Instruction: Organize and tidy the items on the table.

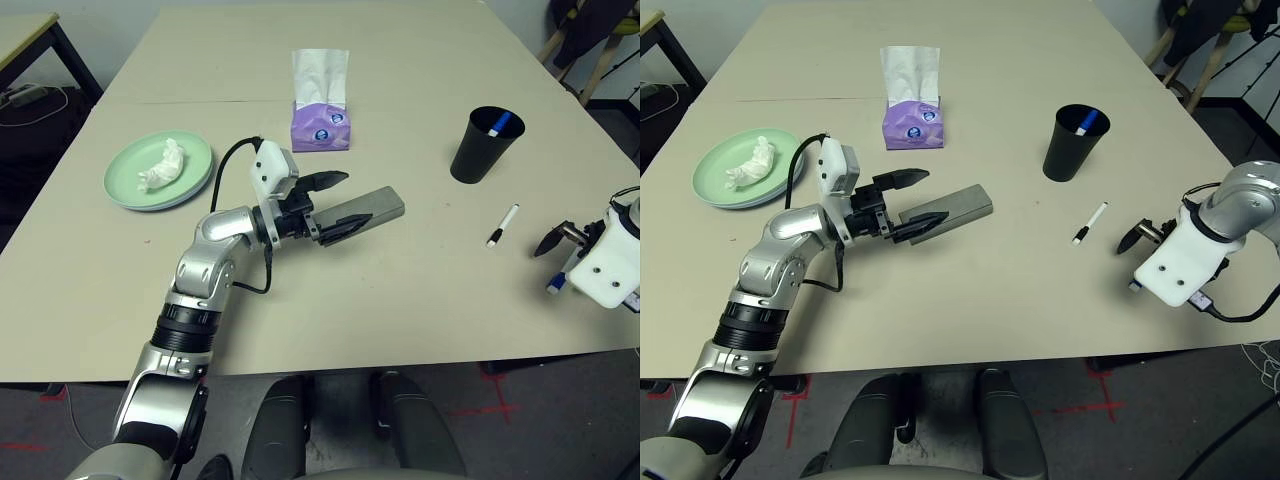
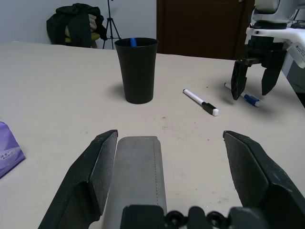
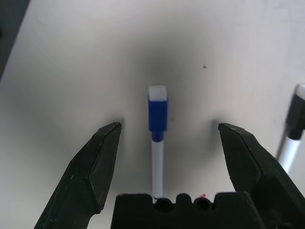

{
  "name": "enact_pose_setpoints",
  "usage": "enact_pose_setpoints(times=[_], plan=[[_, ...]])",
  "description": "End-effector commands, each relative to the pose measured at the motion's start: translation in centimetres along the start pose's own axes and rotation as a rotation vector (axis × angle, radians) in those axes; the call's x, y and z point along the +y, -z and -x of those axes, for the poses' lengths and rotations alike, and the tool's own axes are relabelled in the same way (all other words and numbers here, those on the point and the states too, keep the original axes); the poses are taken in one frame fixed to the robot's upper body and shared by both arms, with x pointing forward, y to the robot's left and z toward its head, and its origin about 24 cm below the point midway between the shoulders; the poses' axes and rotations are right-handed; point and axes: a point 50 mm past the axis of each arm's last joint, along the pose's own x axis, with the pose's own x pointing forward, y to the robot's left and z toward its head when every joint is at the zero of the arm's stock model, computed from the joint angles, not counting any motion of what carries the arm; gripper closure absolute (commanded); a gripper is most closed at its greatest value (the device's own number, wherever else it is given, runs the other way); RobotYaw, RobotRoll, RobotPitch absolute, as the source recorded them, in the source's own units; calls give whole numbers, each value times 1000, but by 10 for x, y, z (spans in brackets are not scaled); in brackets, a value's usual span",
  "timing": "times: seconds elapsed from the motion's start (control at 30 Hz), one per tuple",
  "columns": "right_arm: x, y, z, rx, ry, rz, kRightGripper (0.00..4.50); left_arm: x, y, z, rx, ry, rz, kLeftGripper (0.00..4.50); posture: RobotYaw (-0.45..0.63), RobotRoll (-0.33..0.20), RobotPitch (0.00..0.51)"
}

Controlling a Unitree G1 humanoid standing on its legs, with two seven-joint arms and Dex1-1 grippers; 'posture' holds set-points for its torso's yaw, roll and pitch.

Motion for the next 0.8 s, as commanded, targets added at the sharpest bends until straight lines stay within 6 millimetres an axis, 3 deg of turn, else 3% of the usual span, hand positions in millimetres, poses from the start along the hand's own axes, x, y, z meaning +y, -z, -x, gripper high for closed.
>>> enact_pose_setpoints(times=[0.03, 0.37, 0.43, 0.53, 0.73, 0.8], plan=[[7, -2, -3, -2, -23, 6, 0, 2, 0, -1, 7, 10, 1, 25, 34, 0, 174], [9, -5, -10, -17, -47, -3, 0, 5, -2, 0, 11, 13, -9, 25, 40, 0, 174], [9, -5, -11, -19, -58, -3, 391, 4, -2, 0, 12, 13, -9, 0, 43, 0, 174], [10, -4, -13, -20, -67, -14, 1363, 4, -2, 1, 13, 12, -11, 0, 44, 0, 174], [10, -4, -13, -21, -82, -21, 3761, 4, -2, 1, 12, 12, -12, 0, 45, 0, 173], [9, -3, -12, -23, -77, -24, 4082, 4, -2, 1, 13, 11, -12, 0, 42, 0, 170]])
